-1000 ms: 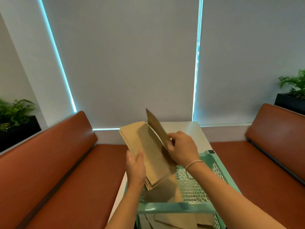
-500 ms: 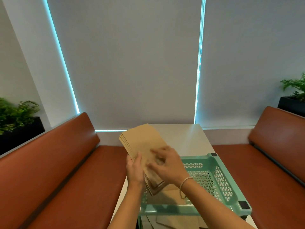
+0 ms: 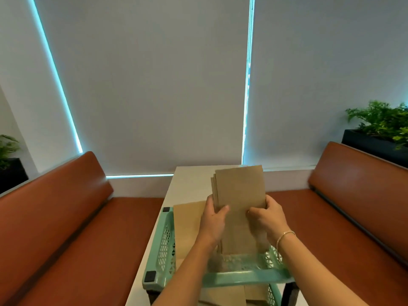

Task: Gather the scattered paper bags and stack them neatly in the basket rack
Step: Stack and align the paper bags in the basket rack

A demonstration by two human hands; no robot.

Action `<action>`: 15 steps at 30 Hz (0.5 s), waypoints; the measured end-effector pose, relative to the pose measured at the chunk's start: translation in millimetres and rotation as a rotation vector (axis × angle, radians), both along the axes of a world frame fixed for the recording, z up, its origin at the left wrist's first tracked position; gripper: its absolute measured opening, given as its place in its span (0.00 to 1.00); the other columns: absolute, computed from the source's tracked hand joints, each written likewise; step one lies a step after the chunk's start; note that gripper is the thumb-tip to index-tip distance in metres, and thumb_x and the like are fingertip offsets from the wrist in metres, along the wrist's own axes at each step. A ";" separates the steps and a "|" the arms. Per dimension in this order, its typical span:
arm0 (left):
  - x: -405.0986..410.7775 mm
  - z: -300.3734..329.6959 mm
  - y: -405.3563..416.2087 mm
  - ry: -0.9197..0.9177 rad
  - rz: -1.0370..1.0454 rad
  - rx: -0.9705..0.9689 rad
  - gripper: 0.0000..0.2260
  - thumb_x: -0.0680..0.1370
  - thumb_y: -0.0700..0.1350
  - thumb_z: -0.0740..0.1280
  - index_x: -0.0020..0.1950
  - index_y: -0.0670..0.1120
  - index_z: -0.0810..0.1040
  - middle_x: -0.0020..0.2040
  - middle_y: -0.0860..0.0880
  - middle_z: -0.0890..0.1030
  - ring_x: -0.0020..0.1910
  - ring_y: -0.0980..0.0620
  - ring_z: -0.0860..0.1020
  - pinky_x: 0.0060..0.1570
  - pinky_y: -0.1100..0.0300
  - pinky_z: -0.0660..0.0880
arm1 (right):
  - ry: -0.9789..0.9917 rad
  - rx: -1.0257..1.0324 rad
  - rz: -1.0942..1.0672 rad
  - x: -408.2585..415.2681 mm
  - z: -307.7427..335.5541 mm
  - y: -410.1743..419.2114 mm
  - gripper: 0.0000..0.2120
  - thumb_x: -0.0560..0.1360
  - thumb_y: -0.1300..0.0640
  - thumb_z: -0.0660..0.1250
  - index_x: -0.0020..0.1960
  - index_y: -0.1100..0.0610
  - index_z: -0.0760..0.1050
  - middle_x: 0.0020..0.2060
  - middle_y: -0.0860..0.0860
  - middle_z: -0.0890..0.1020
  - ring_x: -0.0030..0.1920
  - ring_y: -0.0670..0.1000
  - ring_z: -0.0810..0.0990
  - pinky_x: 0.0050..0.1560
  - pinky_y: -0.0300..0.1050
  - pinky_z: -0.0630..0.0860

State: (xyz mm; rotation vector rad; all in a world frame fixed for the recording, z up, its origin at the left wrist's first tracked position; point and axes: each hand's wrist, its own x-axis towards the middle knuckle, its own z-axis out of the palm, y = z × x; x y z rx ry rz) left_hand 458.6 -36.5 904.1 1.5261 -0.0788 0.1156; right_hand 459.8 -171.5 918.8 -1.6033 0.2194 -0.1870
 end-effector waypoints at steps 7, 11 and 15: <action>-1.7 -24.6 -22.9 0.123 -0.023 0.105 0.18 0.79 0.42 0.63 0.66 0.51 0.63 0.61 0.49 0.75 0.57 0.51 0.75 0.58 0.54 0.75 | 0.005 0.039 -0.030 -6.2 -22.9 -10.5 0.15 0.69 0.70 0.66 0.50 0.55 0.73 0.45 0.54 0.80 0.45 0.53 0.78 0.46 0.51 0.79; -3.2 -18.4 -24.7 0.040 0.076 0.252 0.13 0.80 0.41 0.61 0.63 0.50 0.65 0.57 0.51 0.75 0.56 0.50 0.74 0.59 0.55 0.73 | -0.053 0.017 -0.051 -3.1 -21.2 -7.5 0.15 0.69 0.71 0.65 0.51 0.56 0.73 0.45 0.54 0.80 0.44 0.53 0.78 0.43 0.47 0.77; 4.5 1.8 -21.8 -0.081 0.169 0.272 0.09 0.80 0.40 0.61 0.58 0.50 0.67 0.51 0.51 0.76 0.50 0.50 0.75 0.51 0.59 0.73 | -0.194 0.030 -0.039 2.5 0.8 -7.1 0.16 0.68 0.75 0.66 0.47 0.56 0.74 0.40 0.51 0.80 0.40 0.51 0.77 0.39 0.42 0.75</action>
